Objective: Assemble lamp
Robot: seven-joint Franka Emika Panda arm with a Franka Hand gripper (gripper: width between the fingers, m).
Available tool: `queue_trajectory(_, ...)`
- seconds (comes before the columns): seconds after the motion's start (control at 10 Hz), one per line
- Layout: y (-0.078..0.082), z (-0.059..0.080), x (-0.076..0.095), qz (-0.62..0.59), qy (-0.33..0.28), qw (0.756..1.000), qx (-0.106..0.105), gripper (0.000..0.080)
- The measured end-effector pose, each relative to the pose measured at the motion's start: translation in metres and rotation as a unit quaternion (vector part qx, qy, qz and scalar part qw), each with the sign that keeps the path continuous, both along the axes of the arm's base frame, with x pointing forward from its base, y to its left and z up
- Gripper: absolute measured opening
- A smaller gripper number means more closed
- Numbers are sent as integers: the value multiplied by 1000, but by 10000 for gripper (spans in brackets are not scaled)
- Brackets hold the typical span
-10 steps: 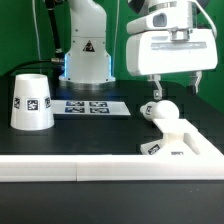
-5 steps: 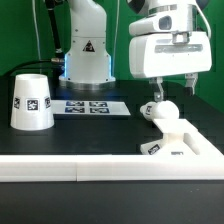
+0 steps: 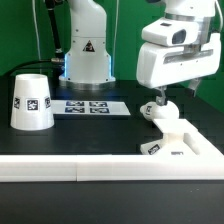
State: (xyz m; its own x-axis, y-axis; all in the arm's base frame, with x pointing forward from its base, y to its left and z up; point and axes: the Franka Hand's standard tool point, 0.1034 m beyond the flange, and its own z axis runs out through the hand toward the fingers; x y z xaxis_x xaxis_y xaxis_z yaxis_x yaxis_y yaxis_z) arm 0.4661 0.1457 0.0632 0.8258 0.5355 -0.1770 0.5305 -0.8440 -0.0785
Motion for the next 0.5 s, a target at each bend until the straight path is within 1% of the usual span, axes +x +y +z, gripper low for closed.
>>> queue_trajectory(0.1,-3,3,1,-2,23,1000,-19,699)
queue_trajectory(0.2,-5,5,-2,-5,49,998,-34,699)
queue_trajectory(0.3,-4,4,-4,-2,73,996,-41,699)
queue_trajectory(0.5,-2,2,-10,2,134,989,-64,699)
